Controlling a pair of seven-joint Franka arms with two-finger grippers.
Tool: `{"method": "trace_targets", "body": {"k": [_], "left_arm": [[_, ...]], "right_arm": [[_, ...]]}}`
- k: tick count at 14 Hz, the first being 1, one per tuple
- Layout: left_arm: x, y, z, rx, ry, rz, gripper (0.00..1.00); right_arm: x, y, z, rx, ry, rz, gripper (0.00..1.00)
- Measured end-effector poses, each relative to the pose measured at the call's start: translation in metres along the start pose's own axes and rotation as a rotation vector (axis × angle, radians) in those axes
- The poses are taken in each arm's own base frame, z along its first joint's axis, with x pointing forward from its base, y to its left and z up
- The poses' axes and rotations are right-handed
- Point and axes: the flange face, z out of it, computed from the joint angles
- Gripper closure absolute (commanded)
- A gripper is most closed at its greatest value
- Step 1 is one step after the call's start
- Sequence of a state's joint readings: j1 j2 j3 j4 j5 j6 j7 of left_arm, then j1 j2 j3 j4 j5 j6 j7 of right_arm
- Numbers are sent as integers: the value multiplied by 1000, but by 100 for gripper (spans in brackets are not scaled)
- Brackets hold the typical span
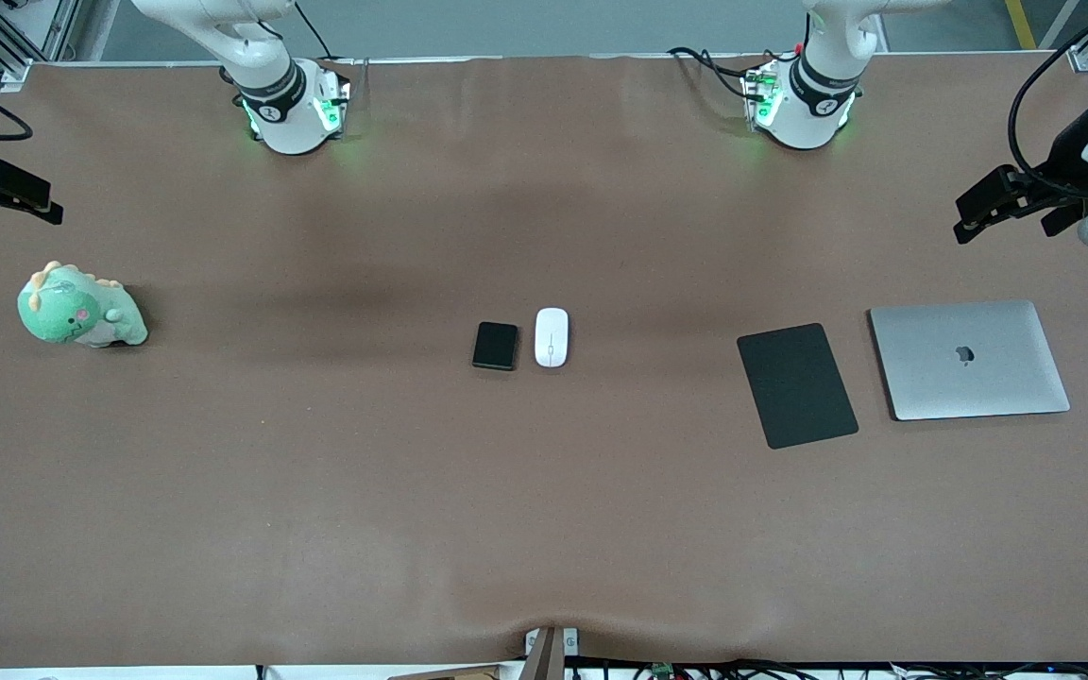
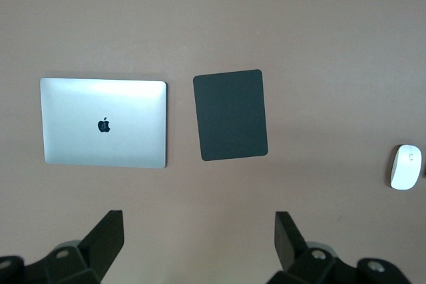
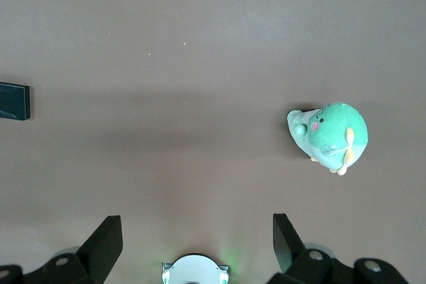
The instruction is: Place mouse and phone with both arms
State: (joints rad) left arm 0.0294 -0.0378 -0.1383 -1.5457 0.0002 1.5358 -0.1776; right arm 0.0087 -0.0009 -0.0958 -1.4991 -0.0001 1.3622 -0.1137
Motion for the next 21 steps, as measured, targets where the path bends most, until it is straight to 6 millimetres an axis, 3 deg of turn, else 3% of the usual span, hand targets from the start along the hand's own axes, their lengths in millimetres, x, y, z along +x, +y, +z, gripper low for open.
{"method": "trace_targets", "body": {"k": [9, 12, 15, 21], "left_arm": [[1, 0, -1, -1, 2, 0, 0], [5, 13, 10, -1, -17, 23, 0], [11, 44, 33, -2, -54, 80, 0], [34, 148, 106, -50, -39, 140, 0]], "right_arm": [[0, 0, 0, 0, 0, 0, 0], [0, 0, 0, 0, 0, 0, 0], [0, 0, 0, 0, -1, 0, 0], [0, 0, 0, 0, -1, 1, 0]]}}
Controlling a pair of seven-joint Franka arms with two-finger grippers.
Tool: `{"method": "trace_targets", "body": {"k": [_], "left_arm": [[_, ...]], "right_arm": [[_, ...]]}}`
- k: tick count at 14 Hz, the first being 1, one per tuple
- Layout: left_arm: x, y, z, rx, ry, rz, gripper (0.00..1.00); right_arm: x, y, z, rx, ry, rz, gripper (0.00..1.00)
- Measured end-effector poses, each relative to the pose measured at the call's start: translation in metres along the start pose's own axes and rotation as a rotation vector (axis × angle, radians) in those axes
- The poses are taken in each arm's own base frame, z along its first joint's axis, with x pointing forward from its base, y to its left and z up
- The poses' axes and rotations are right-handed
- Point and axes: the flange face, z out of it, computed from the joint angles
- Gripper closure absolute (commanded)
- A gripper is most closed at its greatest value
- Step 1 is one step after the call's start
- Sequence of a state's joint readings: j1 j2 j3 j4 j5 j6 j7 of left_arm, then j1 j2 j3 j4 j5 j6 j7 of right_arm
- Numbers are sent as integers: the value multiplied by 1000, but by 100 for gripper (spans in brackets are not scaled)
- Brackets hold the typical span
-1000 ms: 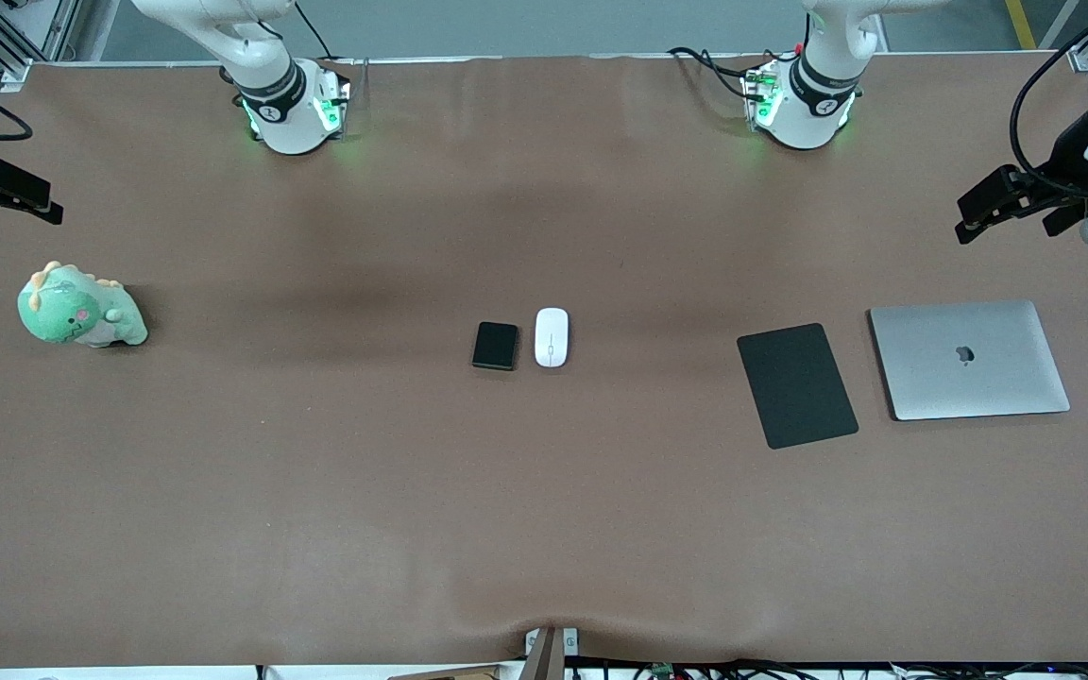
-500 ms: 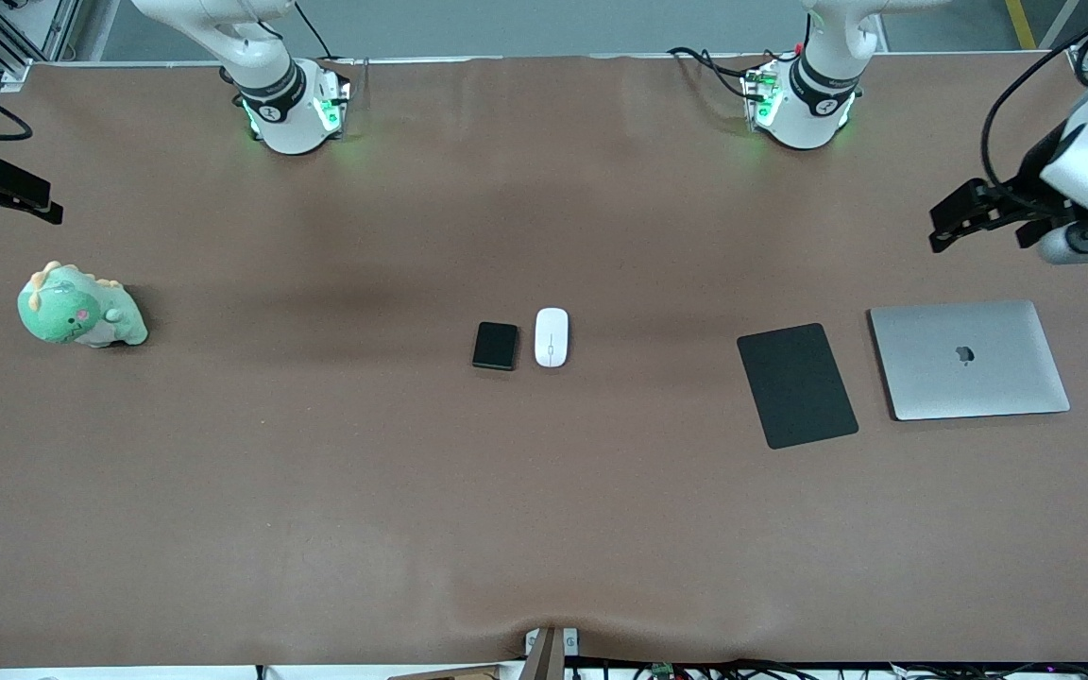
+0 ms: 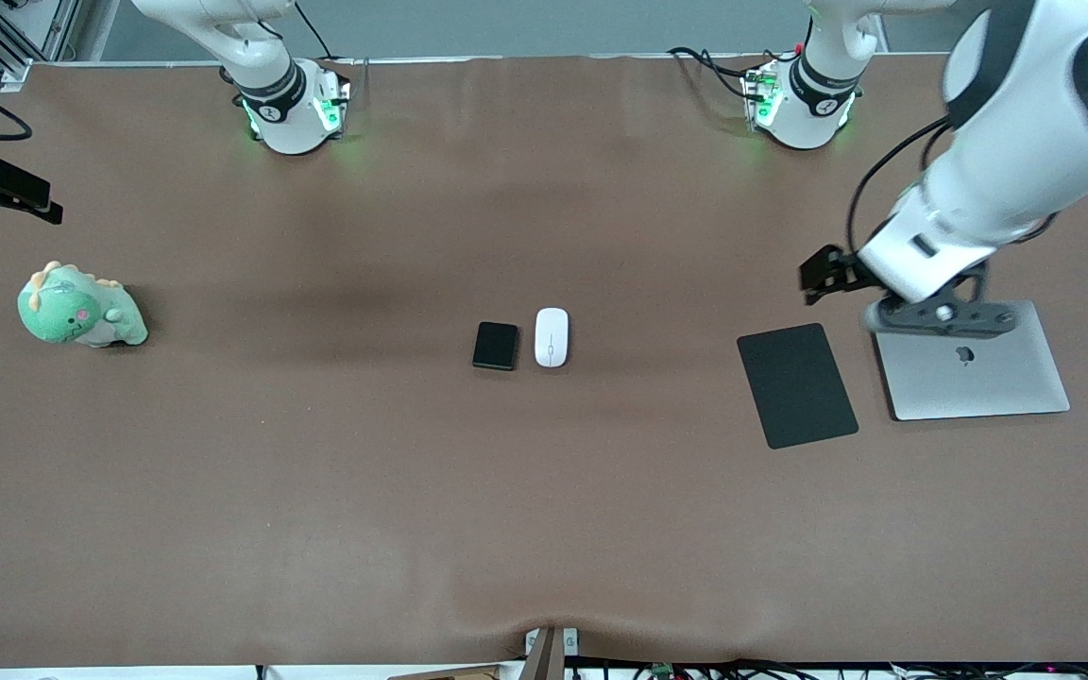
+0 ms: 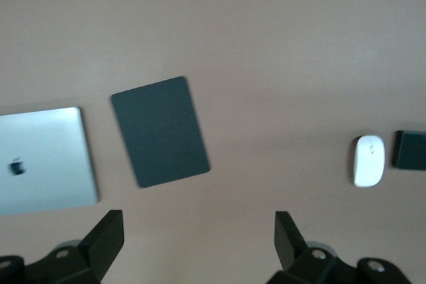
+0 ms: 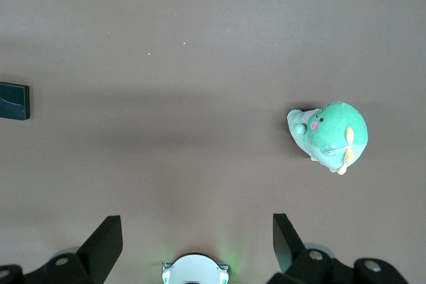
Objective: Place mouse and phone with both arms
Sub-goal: 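Move the left gripper over the white mouse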
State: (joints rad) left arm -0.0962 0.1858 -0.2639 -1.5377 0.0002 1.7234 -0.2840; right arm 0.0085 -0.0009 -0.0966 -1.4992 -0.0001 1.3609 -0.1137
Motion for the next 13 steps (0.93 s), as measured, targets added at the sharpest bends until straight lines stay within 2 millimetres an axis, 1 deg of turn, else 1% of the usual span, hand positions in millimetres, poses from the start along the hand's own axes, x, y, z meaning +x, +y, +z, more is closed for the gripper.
{"method": "trace_targets", "body": {"k": [2, 3, 5, 6, 7, 8, 10, 13], "left_arm": [[9, 42, 39, -3, 4, -23, 0], [12, 67, 62, 13, 16, -38, 0], [10, 121, 110, 26, 33, -88, 0], [10, 144, 132, 13, 43, -104, 0], [9, 161, 152, -5, 54, -105, 0], [8, 176, 170, -20, 57, -95, 0], [4, 199, 199, -42, 61, -73, 0], [-3, 226, 229, -67, 65, -38, 0]], "right_arm": [[0, 0, 0, 0, 0, 0, 0], [0, 0, 0, 0, 0, 0, 0], [0, 0, 0, 0, -1, 0, 0], [0, 0, 0, 0, -1, 1, 0], [0, 1, 0, 0, -1, 1, 0], [0, 1, 0, 0, -1, 2, 0], [0, 1, 0, 0, -1, 2, 0], [0, 1, 0, 0, -1, 2, 0]]}}
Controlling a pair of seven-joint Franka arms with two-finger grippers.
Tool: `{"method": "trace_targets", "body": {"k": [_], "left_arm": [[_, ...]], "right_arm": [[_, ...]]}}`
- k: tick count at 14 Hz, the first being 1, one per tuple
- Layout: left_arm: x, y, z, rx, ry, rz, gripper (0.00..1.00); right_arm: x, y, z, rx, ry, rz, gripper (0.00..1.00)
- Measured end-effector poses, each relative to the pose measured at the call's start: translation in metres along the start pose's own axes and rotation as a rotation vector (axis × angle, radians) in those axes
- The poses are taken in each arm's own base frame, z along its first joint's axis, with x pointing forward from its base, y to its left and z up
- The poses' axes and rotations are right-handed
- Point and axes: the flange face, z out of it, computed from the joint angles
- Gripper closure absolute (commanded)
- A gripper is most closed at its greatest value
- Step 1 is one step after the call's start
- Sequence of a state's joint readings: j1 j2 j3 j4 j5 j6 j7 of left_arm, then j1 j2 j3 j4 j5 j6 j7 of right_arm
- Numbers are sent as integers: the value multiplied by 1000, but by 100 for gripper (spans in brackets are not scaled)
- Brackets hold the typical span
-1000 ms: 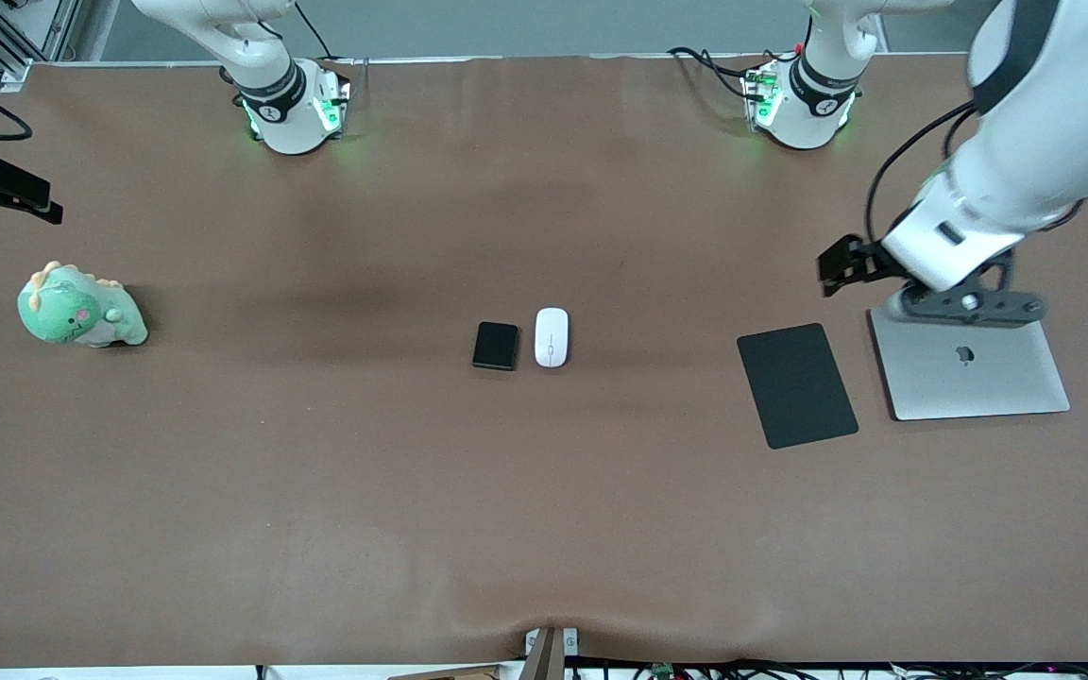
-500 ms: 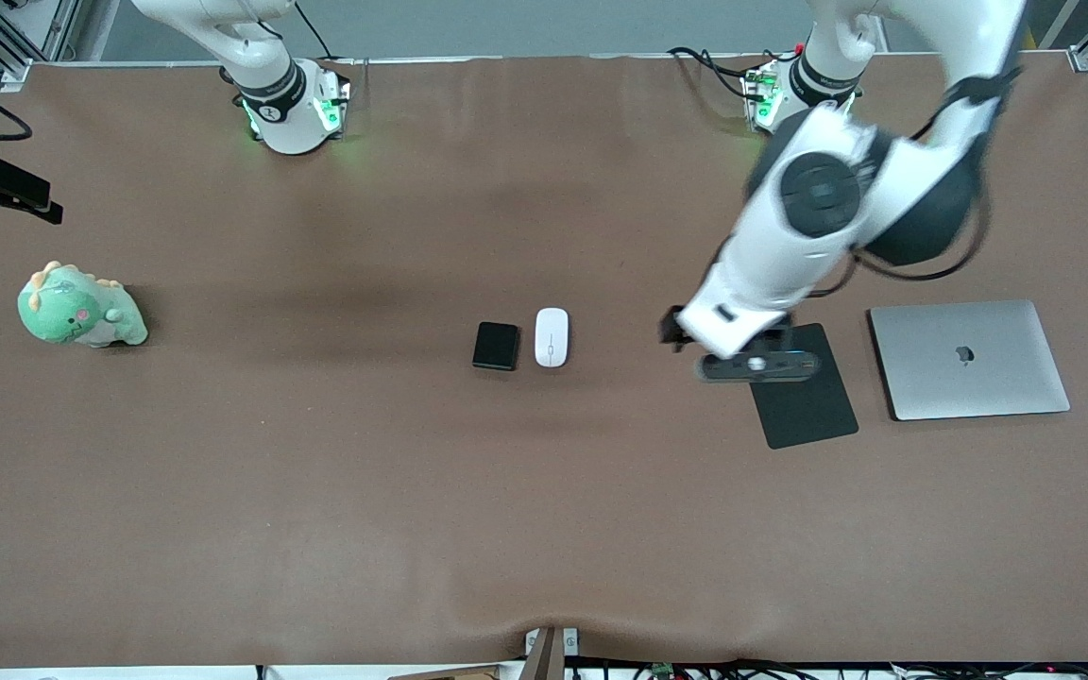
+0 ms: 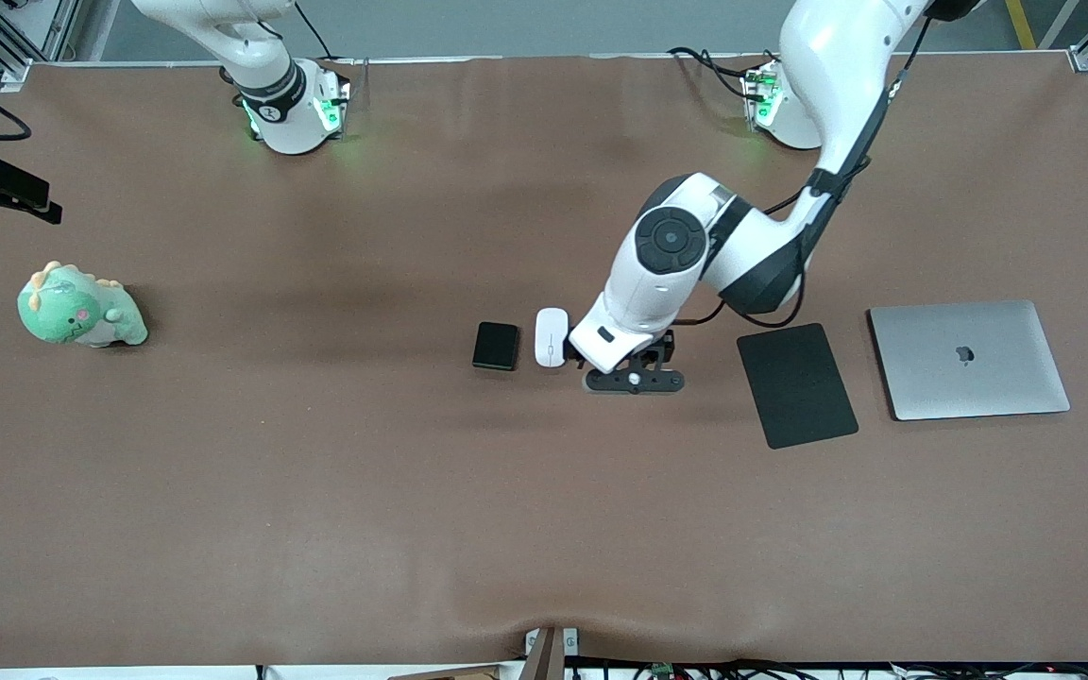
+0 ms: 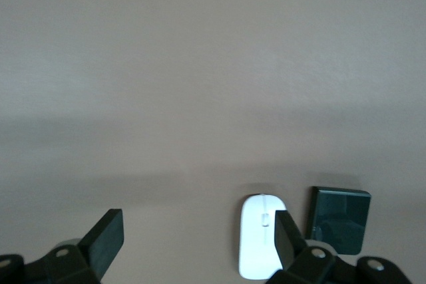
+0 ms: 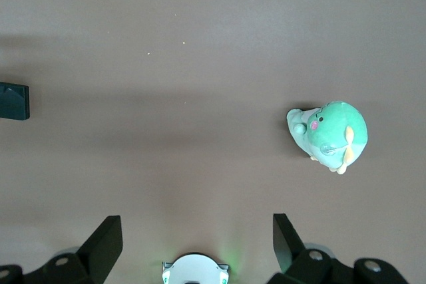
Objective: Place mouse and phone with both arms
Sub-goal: 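Move the left gripper over the white mouse, then lower the left gripper and close it on the white mouse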
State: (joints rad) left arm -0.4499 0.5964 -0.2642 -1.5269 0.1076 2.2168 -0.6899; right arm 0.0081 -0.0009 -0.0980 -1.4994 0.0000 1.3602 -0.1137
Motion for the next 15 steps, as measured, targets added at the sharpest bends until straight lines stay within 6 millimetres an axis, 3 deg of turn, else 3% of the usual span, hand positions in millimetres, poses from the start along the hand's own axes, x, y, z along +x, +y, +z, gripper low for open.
{"method": "trace_targets", "body": {"k": [3, 10, 15], "left_arm": [[-11, 23, 22, -9, -12, 28, 0], [-20, 42, 64, -16, -32, 34, 0], [-49, 63, 115, 43, -58, 48, 0]], "right_arm": [[0, 0, 0, 0, 0, 0, 0], [0, -1, 0, 1, 0, -1, 0], [0, -1, 0, 1, 0, -2, 0]]}}
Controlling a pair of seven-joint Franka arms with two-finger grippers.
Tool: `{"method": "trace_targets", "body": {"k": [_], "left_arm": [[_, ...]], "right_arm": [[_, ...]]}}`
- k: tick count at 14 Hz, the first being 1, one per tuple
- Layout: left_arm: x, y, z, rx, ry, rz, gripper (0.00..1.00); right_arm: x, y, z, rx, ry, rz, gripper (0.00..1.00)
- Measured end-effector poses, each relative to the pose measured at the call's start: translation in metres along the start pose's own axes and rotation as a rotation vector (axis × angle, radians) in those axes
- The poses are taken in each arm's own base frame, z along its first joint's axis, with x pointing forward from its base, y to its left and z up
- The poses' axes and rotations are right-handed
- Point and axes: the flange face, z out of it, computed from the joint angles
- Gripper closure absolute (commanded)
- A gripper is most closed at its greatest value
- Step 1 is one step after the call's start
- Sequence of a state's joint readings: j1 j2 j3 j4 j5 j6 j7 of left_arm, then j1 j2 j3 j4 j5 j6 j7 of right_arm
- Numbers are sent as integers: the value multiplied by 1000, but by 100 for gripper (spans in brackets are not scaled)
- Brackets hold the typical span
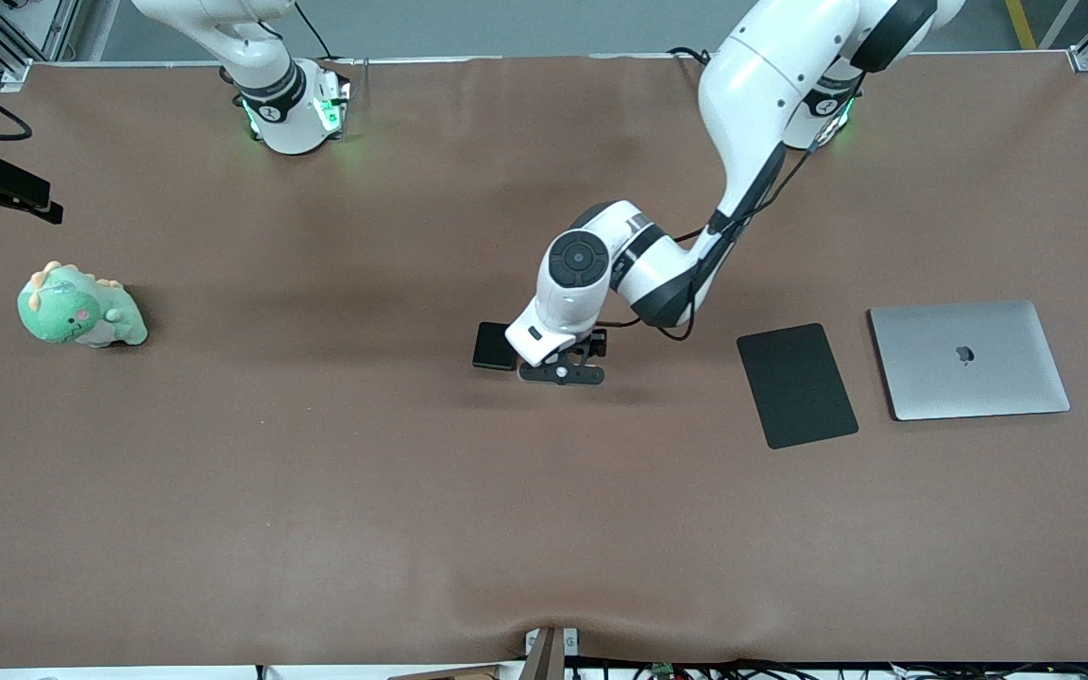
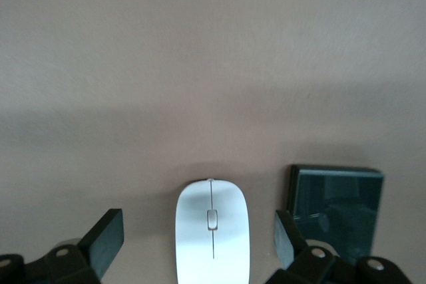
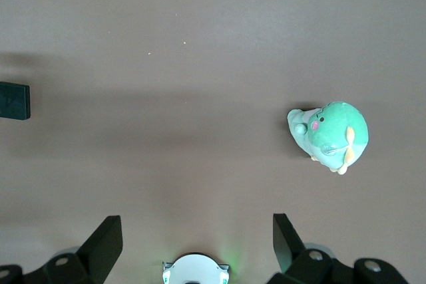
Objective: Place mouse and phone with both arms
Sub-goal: 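Lower the left gripper and close it on the white mouse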
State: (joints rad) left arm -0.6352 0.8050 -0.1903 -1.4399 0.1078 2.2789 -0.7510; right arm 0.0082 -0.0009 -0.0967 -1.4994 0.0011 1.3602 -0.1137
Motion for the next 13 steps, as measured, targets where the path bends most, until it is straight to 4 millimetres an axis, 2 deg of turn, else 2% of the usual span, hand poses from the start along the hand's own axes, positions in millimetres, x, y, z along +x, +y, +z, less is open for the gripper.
{"method": "trace_targets", "body": {"k": [4, 11, 13], "left_arm": [[-8, 5, 24, 10, -14, 13, 0], [-16, 9, 37, 21, -29, -1, 0], [-20, 12, 41, 24, -33, -10, 3]], "right_arm": [[0, 0, 0, 0, 0, 0, 0], [0, 0, 0, 0, 0, -1, 0], [0, 0, 0, 0, 0, -1, 0]]}}
